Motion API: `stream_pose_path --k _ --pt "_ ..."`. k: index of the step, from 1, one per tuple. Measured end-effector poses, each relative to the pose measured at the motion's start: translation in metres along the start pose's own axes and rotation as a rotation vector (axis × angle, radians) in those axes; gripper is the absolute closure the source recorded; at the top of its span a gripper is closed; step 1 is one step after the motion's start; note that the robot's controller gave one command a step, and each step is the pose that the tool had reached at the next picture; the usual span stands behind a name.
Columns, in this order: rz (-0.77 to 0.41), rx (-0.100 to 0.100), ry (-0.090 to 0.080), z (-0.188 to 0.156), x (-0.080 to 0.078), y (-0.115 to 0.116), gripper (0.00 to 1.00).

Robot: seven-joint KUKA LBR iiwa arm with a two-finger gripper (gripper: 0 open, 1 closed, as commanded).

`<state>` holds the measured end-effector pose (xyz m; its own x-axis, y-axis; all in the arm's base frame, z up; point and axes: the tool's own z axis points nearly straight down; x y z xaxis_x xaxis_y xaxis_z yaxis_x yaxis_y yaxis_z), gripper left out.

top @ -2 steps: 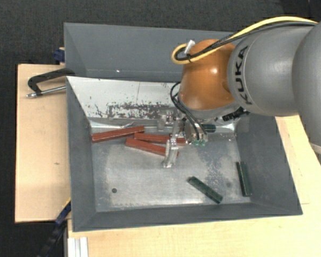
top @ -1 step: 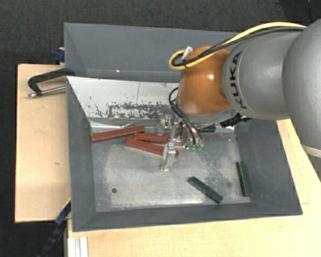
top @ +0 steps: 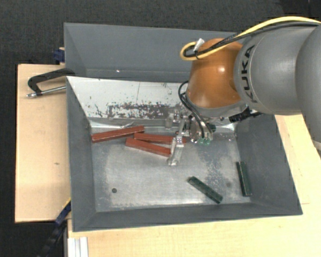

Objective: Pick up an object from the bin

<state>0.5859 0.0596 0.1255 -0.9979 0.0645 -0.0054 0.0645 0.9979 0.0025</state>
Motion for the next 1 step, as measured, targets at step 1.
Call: stream_pose_path --k 1 --pt "0.086 0.001 0.001 0.0401 0.0114 0.0143 0.00"
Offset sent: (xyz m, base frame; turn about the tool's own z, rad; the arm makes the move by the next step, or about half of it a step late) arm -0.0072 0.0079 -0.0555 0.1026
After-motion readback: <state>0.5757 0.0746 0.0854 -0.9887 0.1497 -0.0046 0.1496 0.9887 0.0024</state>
